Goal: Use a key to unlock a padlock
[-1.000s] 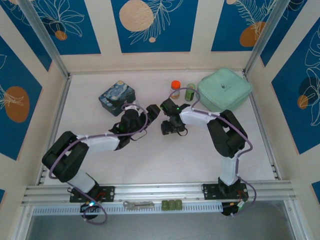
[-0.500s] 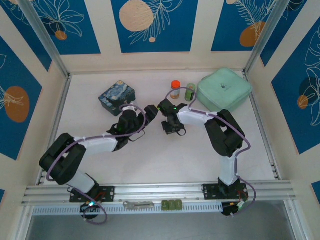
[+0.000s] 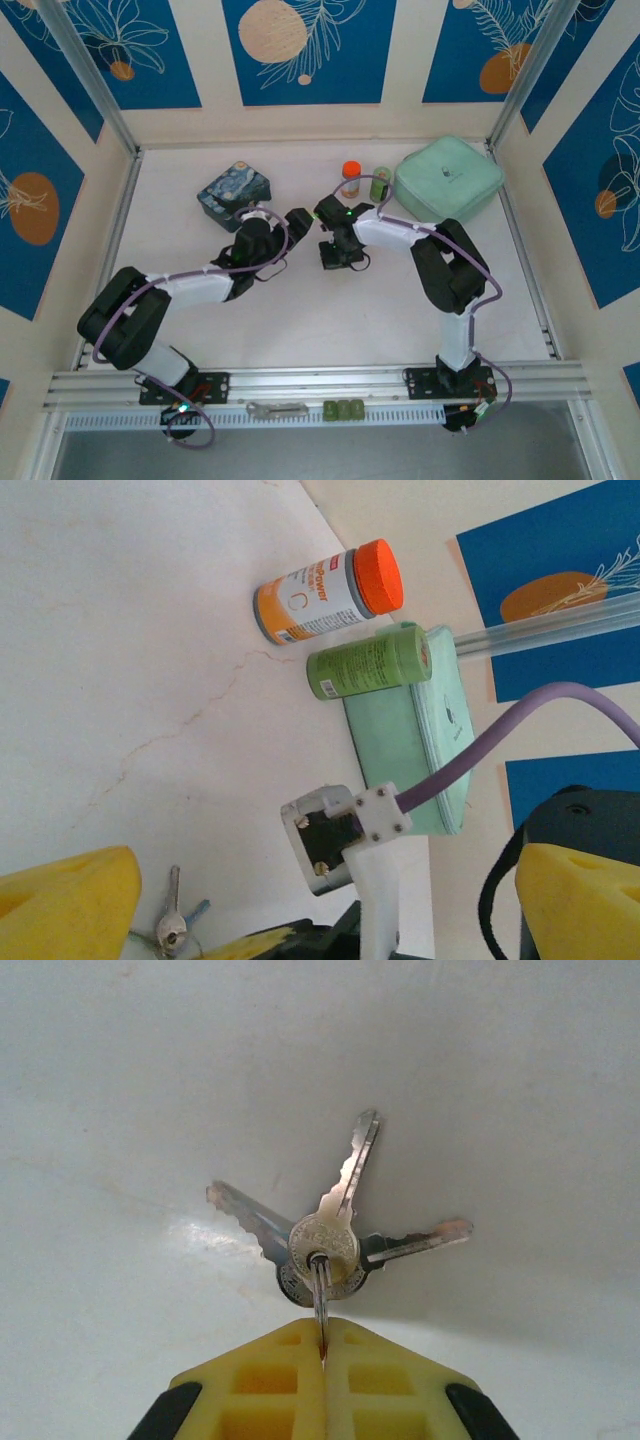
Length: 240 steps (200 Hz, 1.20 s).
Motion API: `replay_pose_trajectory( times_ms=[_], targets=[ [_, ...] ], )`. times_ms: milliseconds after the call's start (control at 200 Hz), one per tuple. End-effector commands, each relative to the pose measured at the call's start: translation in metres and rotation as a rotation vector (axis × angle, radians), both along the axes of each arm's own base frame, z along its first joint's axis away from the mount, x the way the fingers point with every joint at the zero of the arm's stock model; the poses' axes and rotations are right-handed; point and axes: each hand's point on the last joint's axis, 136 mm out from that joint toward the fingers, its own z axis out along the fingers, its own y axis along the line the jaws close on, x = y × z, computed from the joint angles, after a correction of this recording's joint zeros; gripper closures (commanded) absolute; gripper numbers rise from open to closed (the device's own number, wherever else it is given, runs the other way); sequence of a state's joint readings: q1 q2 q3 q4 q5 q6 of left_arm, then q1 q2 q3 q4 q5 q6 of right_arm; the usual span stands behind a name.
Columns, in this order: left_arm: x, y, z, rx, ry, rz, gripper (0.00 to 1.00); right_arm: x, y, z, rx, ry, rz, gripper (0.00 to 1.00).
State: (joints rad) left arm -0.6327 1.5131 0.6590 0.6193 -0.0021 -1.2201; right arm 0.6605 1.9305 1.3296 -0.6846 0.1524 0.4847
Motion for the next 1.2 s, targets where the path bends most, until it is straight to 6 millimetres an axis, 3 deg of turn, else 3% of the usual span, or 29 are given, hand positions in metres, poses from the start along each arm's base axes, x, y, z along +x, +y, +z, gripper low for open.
replay_pose_trajectory(
  times_ms=[0, 105, 225, 455, 815, 920, 1080, 1195],
  targets=[
    [0.004, 0.007, 0.015, 0.007, -0.049, 0.018, 0.04, 0.005, 0.004, 0.035, 0.101, -0.002, -0.058, 0.83],
    [0.005, 0.01, 0.013, 0.009, -0.046, 0.022, 0.04, 0.01, 0.0, 0.038, 0.096, -0.017, -0.076, 0.77],
    [0.005, 0.013, 0.013, 0.01, -0.049, 0.027, 0.04, 0.01, 0.0, 0.032, 0.086, -0.006, -0.082, 0.76],
    [0.004, 0.015, 0.01, 0.014, -0.042, 0.031, 0.04, 0.014, -0.001, 0.02, 0.027, 0.011, -0.157, 0.62],
    [0.003, 0.017, 0.008, 0.013, -0.038, 0.036, 0.04, 0.01, 0.001, -0.012, -0.084, 0.056, -0.246, 0.61],
    [0.003, 0.019, 0.008, 0.019, -0.041, 0.039, 0.04, 0.009, 0.003, -0.02, -0.087, 0.074, -0.251, 0.66],
    [0.002, 0.023, 0.007, 0.045, -0.051, 0.045, 0.03, 0.001, -0.005, -0.033, -0.097, 0.1, -0.278, 0.86],
    [0.002, 0.021, 0.009, 0.091, -0.08, 0.009, 0.03, 0.002, -0.009, -0.028, -0.038, 0.086, -0.311, 1.0]
  ],
)
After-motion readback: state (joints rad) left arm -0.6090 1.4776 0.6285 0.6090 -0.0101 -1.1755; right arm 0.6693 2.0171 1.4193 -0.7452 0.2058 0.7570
